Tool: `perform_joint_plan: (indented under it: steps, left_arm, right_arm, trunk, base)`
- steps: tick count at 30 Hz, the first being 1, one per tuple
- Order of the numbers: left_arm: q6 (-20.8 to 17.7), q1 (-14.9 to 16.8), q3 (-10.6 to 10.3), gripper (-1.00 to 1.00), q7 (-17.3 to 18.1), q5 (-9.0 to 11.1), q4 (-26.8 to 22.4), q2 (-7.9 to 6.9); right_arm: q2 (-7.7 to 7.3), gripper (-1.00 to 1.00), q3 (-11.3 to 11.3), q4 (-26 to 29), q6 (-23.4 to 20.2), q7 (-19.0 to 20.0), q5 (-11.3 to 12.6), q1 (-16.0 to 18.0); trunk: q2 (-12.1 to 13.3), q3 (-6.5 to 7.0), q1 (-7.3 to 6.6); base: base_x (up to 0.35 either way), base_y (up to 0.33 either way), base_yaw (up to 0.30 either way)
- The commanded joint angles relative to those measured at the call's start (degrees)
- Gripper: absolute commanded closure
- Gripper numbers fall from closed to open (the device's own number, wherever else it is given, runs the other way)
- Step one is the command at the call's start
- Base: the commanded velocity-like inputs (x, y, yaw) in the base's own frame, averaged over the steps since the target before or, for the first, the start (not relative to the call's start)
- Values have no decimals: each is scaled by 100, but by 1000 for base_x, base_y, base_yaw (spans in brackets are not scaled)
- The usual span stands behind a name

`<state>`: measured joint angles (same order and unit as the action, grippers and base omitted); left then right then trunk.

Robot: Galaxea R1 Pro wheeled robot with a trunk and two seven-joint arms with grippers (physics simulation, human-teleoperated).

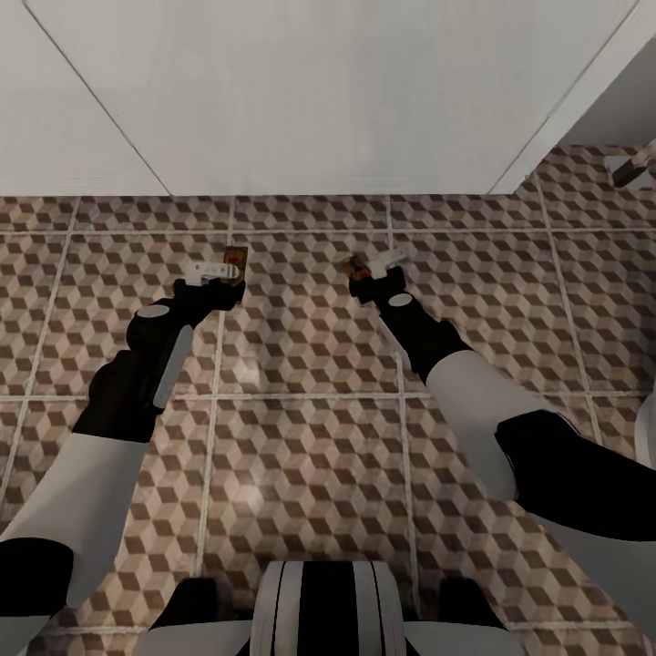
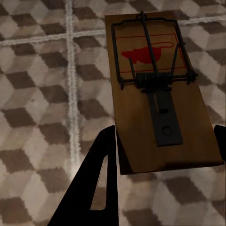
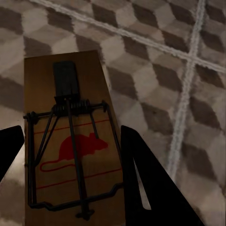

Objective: Take the four mousetraps from the cabinet in the bathroom and place them on the bathroom floor. Make sure all four end up on the same floor surface, and ensure that at least two of them are either under or directly next to the same bathroom sink.

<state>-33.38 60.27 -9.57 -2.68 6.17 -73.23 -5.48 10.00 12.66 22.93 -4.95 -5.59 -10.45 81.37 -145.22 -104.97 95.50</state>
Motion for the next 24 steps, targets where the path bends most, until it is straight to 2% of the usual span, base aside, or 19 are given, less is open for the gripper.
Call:
perform_joint_plan:
  steps: [1,11,24]
  left_arm:
    - [-28,-4,-10,100,-22,51,-9,-6]
    - [-28,-103,-10,100,-22,51,-17,-14]
    - [-28,-121,-10,100,-22,51,-28,-13]
  right_arm:
    - [0,100,26,8,-43,-34,-44,2]
    - [0,100,26,9,-41,-35,-37,2]
    - [0,100,26,1,-43,-30,-22,2]
  trunk:
    - [-1,-3,2]
    - [-1,-3,2]
    - [-1,-3,2]
  base:
    - [157,0,0]
    - [39,1,0]
    - [204,42,0]
